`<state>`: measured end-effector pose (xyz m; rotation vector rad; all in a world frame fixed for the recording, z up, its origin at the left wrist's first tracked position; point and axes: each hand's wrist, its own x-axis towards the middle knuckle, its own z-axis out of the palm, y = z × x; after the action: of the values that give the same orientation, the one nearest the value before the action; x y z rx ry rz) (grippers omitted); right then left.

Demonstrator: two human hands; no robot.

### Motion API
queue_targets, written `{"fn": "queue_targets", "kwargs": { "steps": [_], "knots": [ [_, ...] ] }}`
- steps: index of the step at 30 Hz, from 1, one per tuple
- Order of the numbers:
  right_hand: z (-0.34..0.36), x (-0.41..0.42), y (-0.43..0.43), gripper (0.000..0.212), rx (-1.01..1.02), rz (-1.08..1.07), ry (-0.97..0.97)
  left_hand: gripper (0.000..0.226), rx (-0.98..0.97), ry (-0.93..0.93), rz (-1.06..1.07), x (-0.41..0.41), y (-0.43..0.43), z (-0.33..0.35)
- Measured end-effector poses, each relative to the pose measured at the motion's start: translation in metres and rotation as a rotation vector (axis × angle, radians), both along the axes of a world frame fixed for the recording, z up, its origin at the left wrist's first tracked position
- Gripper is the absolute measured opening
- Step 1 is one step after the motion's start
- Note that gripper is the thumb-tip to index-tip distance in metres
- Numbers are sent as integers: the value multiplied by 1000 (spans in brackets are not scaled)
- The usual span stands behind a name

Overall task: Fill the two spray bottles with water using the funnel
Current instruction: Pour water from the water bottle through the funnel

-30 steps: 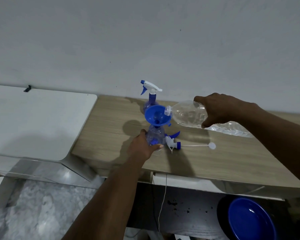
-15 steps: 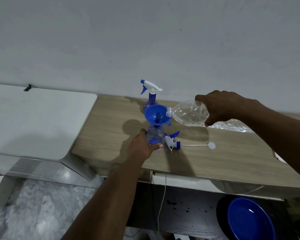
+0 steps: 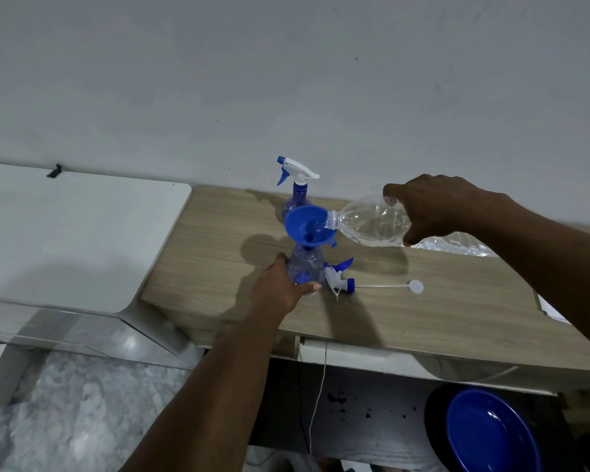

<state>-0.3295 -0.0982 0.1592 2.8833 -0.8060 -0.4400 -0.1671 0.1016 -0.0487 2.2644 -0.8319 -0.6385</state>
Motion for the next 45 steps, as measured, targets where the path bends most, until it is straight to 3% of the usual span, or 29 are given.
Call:
{"fn": "queue_targets", "kwargs": {
  "steps": [19, 26, 33, 41, 45],
  "knots": [
    [-3, 1, -4, 78, 9, -11, 3, 73, -17, 28, 12, -1, 1, 2],
    [-17, -5, -12, 83, 147, -66, -87, 73, -4, 27, 12, 0, 0, 3],
    [-43, -13, -20, 81, 473, -216, -512, 68, -33, 48, 26, -2, 0, 4],
    [-76, 6, -34, 88, 526, -484, -1091, 67, -41, 34, 41, -2, 0, 3],
    [-95, 27, -40, 91, 550, -632, -1250, 66, -37, 62, 56, -3, -2, 2]
  ]
}}
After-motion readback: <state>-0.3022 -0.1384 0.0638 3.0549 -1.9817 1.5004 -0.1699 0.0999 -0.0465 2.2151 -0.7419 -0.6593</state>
